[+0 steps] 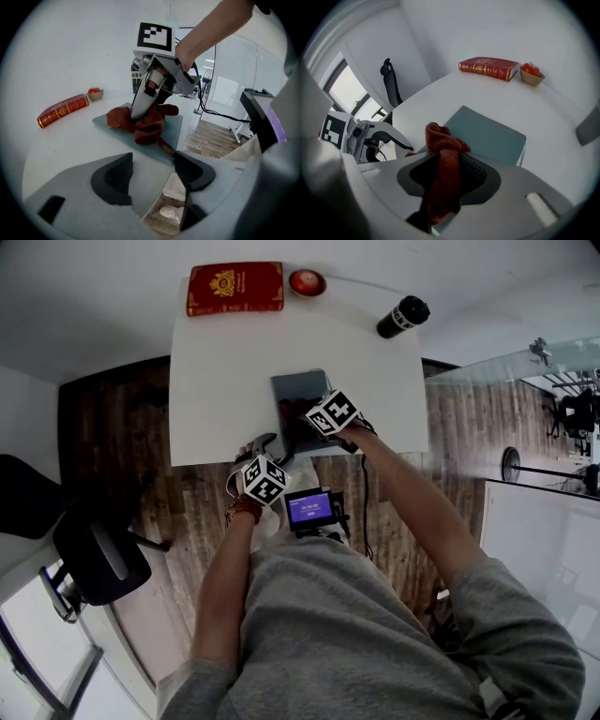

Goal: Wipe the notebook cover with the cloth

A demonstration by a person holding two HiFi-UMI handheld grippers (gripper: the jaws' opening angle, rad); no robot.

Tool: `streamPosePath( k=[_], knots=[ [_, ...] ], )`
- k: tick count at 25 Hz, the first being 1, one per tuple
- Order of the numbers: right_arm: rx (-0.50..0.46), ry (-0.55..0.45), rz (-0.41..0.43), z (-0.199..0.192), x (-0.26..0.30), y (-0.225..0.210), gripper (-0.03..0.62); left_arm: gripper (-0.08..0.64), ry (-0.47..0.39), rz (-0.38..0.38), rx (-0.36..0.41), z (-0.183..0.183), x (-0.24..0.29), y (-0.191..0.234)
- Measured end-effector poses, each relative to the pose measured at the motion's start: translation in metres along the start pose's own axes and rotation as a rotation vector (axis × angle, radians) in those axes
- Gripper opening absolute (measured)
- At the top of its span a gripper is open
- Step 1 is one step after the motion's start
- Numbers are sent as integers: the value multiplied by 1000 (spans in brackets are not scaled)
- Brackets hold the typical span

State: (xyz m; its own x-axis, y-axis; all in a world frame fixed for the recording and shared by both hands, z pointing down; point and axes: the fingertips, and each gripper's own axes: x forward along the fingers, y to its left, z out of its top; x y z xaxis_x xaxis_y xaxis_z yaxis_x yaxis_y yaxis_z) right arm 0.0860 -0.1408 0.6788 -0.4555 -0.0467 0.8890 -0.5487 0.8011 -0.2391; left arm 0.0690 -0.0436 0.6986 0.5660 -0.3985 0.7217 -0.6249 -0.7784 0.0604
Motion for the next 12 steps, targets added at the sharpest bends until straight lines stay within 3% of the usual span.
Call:
streamPosePath(
  k=[12],
  knots=[
    [26,-13,2,-24,-3,24,138,285,2,0,-1,0,-1,0]
  ],
)
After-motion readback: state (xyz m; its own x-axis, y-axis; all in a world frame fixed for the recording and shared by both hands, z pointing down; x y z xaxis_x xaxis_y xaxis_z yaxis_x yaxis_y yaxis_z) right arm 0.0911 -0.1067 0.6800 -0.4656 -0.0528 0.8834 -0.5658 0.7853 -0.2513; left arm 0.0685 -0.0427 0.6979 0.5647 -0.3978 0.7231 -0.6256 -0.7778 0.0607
